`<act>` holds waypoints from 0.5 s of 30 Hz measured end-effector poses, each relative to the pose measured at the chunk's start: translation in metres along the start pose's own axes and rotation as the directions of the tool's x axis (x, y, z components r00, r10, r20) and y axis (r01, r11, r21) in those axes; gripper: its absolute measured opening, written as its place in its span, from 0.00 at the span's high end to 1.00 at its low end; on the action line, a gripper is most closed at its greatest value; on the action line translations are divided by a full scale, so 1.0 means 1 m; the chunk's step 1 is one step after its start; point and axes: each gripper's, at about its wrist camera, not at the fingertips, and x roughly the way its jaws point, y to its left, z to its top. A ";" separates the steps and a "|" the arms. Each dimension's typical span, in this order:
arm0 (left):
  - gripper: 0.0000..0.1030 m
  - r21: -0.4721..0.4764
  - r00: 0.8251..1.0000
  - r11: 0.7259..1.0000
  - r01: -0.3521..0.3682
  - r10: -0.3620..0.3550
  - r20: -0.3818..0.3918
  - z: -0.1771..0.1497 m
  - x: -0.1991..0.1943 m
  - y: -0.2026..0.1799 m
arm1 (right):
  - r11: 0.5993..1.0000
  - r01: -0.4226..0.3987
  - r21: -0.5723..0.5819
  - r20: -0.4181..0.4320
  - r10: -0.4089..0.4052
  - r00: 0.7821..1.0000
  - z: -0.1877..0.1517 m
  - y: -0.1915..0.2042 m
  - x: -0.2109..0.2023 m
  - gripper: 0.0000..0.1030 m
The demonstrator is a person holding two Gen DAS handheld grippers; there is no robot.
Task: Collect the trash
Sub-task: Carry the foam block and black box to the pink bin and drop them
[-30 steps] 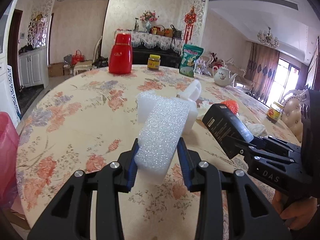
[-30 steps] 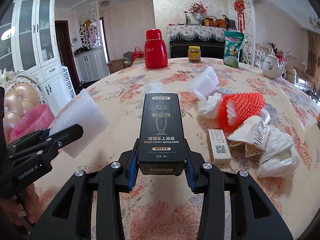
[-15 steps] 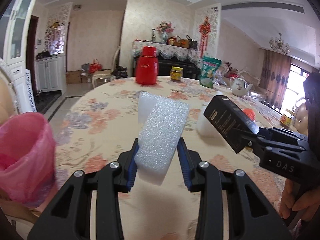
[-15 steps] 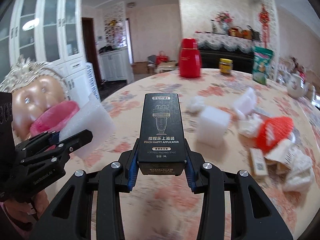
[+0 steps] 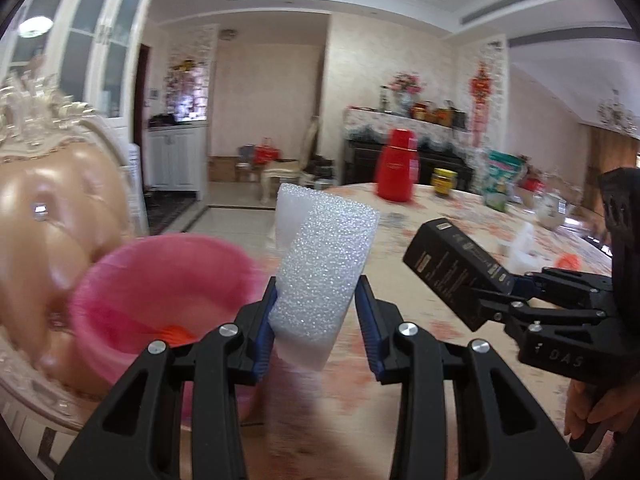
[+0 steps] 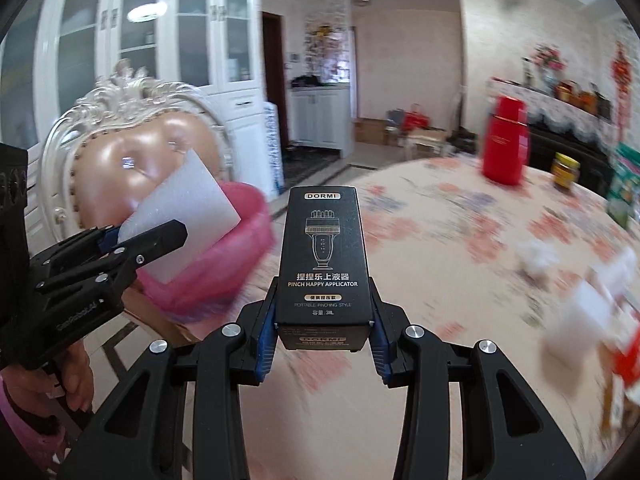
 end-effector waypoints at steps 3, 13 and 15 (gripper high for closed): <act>0.64 -0.009 0.998 0.998 -0.056 0.056 -0.003 0.004 0.002 0.030 | 0.998 -0.064 -0.017 -0.003 0.064 0.998 0.015 0.016 0.024 0.62; 0.64 -0.067 0.978 0.978 -0.195 0.189 -0.087 0.019 0.049 0.130 | 0.975 -0.218 -0.048 -0.046 0.216 0.975 0.065 0.071 0.118 0.62; 0.64 -0.085 0.974 0.973 -0.213 0.205 -0.095 0.020 0.058 0.143 | 0.973 -0.224 -0.050 -0.043 0.222 0.974 0.070 0.076 0.130 0.62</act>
